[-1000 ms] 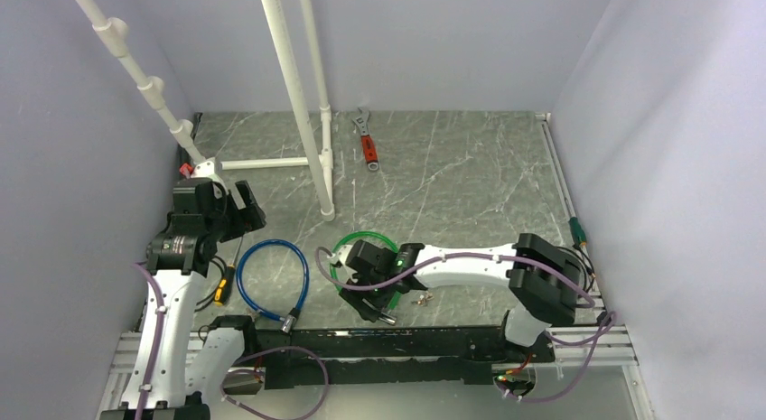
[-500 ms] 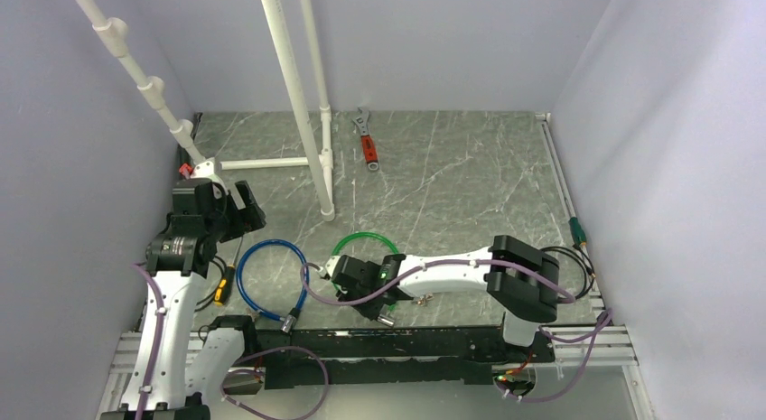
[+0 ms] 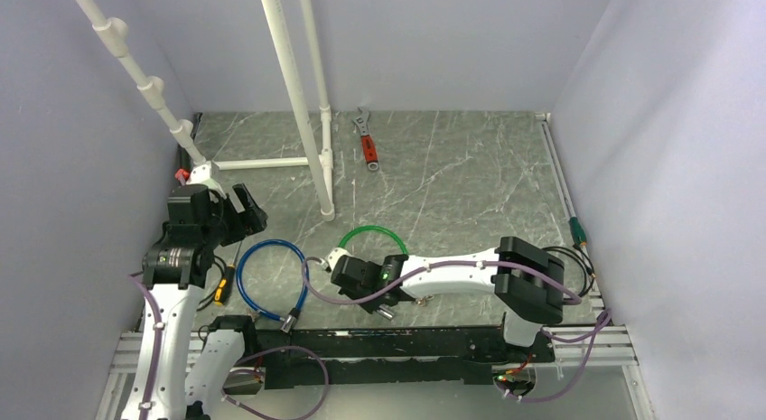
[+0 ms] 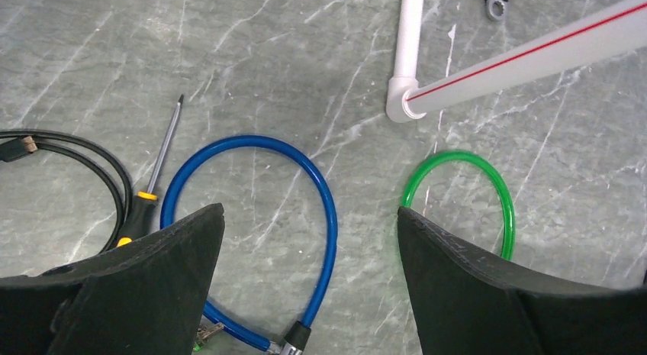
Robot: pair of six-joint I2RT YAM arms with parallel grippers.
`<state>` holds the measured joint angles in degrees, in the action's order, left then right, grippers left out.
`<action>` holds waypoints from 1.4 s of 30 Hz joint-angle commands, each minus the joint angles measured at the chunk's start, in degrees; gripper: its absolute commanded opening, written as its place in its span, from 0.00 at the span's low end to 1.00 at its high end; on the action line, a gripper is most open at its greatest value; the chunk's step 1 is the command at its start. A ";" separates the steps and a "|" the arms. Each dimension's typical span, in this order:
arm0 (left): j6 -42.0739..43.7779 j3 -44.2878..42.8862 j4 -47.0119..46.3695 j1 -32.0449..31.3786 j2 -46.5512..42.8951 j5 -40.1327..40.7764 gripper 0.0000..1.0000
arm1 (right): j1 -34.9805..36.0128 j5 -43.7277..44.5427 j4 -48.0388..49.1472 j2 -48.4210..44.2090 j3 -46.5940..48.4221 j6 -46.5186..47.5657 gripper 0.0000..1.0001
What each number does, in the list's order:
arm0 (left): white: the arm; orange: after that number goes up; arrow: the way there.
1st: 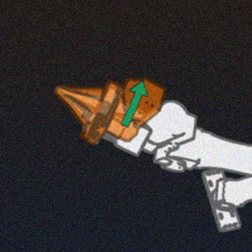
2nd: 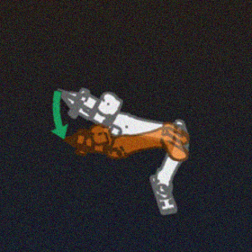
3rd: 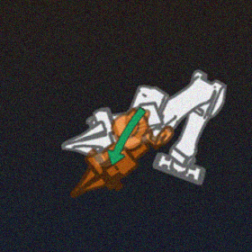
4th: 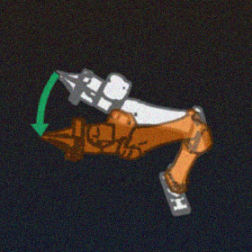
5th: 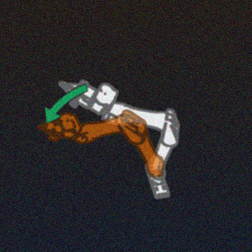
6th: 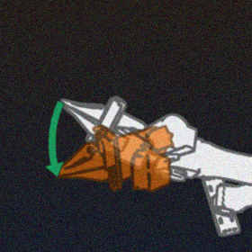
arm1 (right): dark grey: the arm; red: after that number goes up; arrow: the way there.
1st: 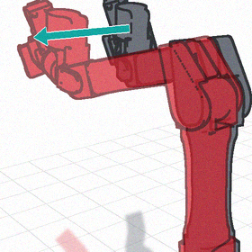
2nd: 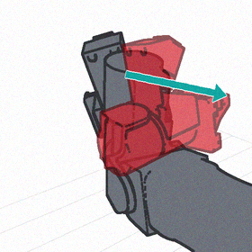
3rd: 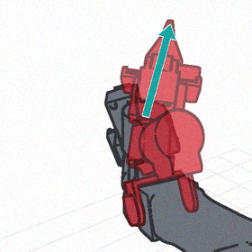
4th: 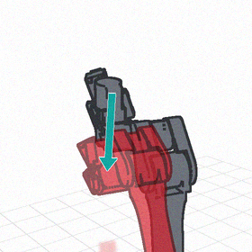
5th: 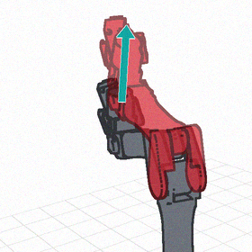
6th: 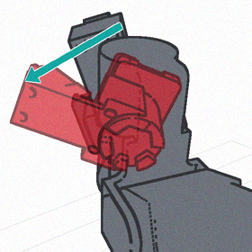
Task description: Unlock with the key
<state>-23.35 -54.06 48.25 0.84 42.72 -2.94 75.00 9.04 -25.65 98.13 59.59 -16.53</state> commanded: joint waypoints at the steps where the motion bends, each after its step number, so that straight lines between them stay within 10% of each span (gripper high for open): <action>1: -2.05 0.55 0.25 -0.23 -2.01 -2.15 0.88 | -2.77 5.36 0.87 -2.63 2.73 1.25 0.00; 12: -2.31 1.24 -0.14 -0.23 -0.71 -2.24 0.88 | -7.56 5.37 2.62 -6.65 0.47 1.76 0.70; 19: -1.92 1.24 -0.62 -0.23 -0.06 -2.92 0.87 | -8.30 21.28 -8.96 -18.63 -2.25 -25.37 0.99; 28: -1.19 1.33 -1.14 -0.14 -0.05 -3.91 0.88 | -8.38 24.02 -31.74 -27.58 -8.45 -74.31 0.93; 42: -1.17 1.50 -1.12 -0.14 -1.79 -3.89 0.88 | -9.92 17.22 -26.34 -22.18 -15.05 -82.47 0.61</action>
<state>-24.75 -52.66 48.77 0.71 41.32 -5.39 66.08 27.03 -55.33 74.41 45.39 -97.06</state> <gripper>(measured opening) 0.875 0.663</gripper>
